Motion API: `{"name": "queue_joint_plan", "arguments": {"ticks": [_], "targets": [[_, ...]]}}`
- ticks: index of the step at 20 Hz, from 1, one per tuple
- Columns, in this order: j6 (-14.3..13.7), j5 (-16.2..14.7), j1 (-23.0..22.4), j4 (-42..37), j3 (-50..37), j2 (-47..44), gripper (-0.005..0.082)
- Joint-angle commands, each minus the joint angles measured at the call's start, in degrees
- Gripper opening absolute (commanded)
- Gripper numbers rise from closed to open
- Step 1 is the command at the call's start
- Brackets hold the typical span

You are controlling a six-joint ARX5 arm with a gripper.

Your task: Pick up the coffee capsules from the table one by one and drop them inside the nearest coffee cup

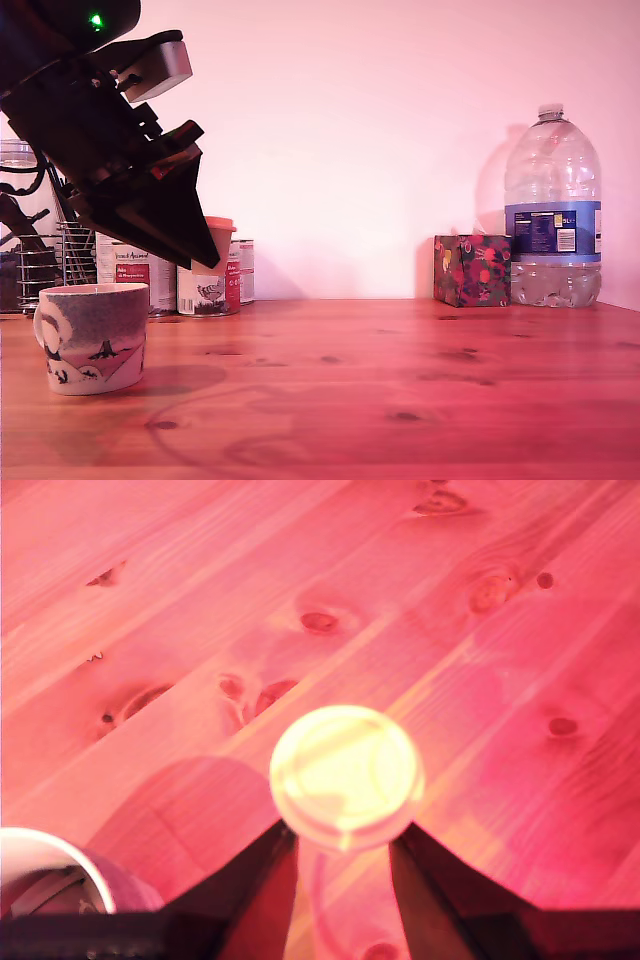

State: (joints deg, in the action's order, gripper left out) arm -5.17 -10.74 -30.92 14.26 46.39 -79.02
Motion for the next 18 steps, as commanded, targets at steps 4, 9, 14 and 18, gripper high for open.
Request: {"name": "queue_joint_plan", "arguments": {"ticks": [4,9,14,18], "targets": [[0.8,0.2,0.3,-3.8,-0.7,0.2,0.0216],[0.9,-0.4,0.4,-5.2,-0.7,0.2,0.0216],[0.8,-0.4,0.4,-4.8,-0.7,0.2,0.0216],[0.8,-0.3,1.0,-3.8,-0.7,1.2,0.0216]]}}
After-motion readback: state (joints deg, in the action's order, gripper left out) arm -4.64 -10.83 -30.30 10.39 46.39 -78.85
